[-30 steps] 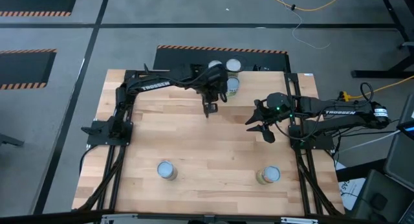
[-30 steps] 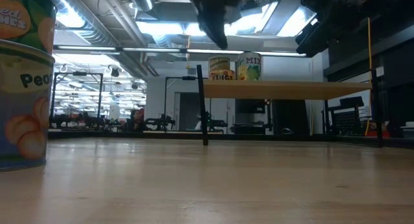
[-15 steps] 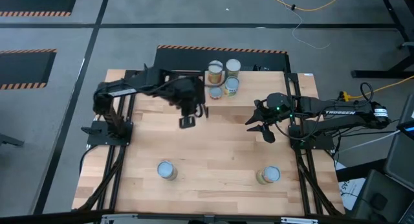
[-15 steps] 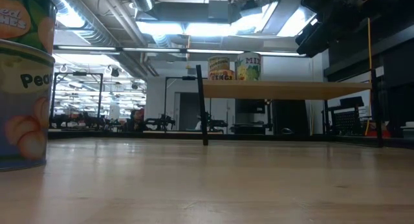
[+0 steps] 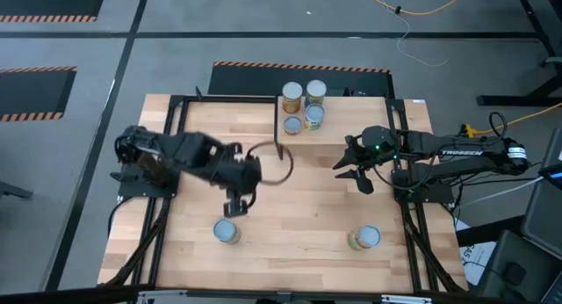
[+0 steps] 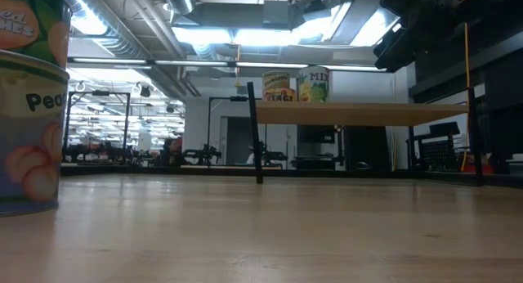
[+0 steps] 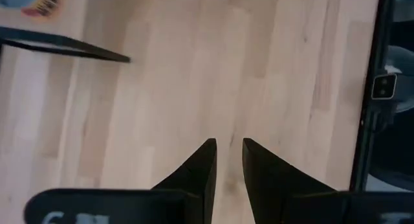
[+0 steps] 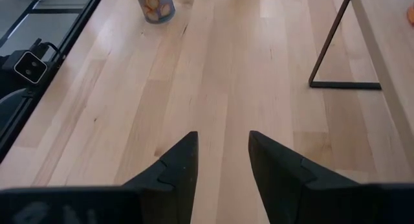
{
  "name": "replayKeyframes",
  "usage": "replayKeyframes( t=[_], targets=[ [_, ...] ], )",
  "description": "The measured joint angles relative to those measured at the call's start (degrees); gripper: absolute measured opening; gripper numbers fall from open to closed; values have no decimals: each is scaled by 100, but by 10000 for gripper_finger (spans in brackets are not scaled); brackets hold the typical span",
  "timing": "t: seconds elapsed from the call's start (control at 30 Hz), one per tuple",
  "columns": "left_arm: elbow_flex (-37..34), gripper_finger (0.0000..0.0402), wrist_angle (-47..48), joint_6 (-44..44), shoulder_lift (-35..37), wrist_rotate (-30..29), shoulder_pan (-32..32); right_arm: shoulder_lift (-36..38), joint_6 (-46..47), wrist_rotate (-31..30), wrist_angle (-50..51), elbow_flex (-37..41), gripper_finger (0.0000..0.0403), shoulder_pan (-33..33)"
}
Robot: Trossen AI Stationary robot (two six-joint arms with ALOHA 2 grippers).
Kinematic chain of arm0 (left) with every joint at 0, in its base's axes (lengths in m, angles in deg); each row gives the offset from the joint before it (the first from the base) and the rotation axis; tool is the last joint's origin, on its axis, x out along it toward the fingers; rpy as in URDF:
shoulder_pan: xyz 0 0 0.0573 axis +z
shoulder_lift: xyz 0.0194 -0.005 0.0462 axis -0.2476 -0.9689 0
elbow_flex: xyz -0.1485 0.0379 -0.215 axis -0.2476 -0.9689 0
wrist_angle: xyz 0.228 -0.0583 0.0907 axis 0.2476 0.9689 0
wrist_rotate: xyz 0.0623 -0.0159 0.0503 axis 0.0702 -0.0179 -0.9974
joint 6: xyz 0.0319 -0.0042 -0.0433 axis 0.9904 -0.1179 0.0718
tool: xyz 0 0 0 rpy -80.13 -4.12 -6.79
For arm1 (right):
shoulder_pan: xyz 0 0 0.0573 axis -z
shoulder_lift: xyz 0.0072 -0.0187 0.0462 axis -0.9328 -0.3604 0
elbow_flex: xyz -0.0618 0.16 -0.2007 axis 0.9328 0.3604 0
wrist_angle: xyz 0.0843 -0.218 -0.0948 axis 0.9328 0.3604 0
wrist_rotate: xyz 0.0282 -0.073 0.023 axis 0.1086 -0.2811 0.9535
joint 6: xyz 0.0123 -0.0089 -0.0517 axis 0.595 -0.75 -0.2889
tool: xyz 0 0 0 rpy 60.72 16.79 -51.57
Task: Pick and place cans onto a shelf
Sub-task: Move the green canned sliced peaches to the center of the table
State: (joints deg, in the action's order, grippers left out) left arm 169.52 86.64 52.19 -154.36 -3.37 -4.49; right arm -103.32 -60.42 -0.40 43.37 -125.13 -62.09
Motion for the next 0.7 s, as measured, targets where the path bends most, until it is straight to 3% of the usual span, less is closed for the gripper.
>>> replayKeyframes(
  t=[0.4, 0.7],
  targets=[
    [-1235, 68, -120, -1923, -7, -169, -1192, 0, -12, 0, 0, 0, 141, 0],
    [-1969, 68, -660, -2766, -14, 334, -1563, 0, -12, 0, 0, 0, 141, 0]
  ],
)
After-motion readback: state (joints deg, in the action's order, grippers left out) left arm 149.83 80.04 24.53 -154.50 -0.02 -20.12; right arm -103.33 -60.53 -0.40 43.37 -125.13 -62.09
